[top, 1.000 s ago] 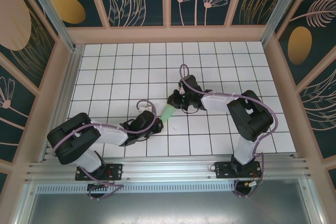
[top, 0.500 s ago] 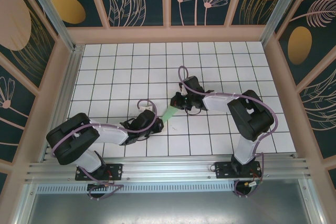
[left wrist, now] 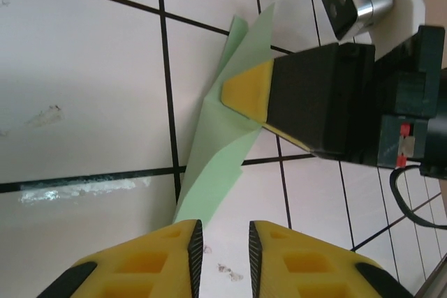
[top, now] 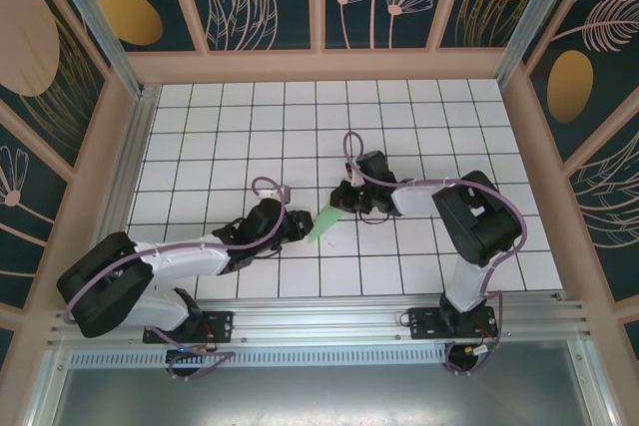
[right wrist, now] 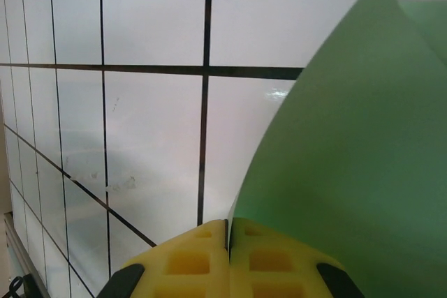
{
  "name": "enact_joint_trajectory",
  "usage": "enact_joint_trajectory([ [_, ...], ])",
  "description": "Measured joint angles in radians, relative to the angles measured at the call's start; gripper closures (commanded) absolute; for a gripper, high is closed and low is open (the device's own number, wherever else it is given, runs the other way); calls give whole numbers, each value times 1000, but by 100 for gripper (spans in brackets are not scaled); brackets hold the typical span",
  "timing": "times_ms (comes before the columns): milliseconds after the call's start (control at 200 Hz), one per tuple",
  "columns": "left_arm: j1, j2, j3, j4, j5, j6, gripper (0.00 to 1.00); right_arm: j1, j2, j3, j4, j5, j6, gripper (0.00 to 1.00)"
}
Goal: Fold a paper plane with a square sheet of paper (pick it up from the middle)
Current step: Fold the wing for the fifth time at the center of the table.
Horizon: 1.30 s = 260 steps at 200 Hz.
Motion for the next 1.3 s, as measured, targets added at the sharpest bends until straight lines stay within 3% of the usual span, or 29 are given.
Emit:
enact_joint_trajectory([
  [170,41,76,42,0,54,1,60,-11,0,-47,70,-45,0,97],
  [525,44,218,111,11,156,157,59,-53,0,-66,139,-94,13,96],
  [1156,-19,302,169,-94,41,283,89,-71,0,-68,157,-109,39,95],
  [1301,-40,308,180,-101,8,306,94,-72,0,-68,157,-113,44,87],
])
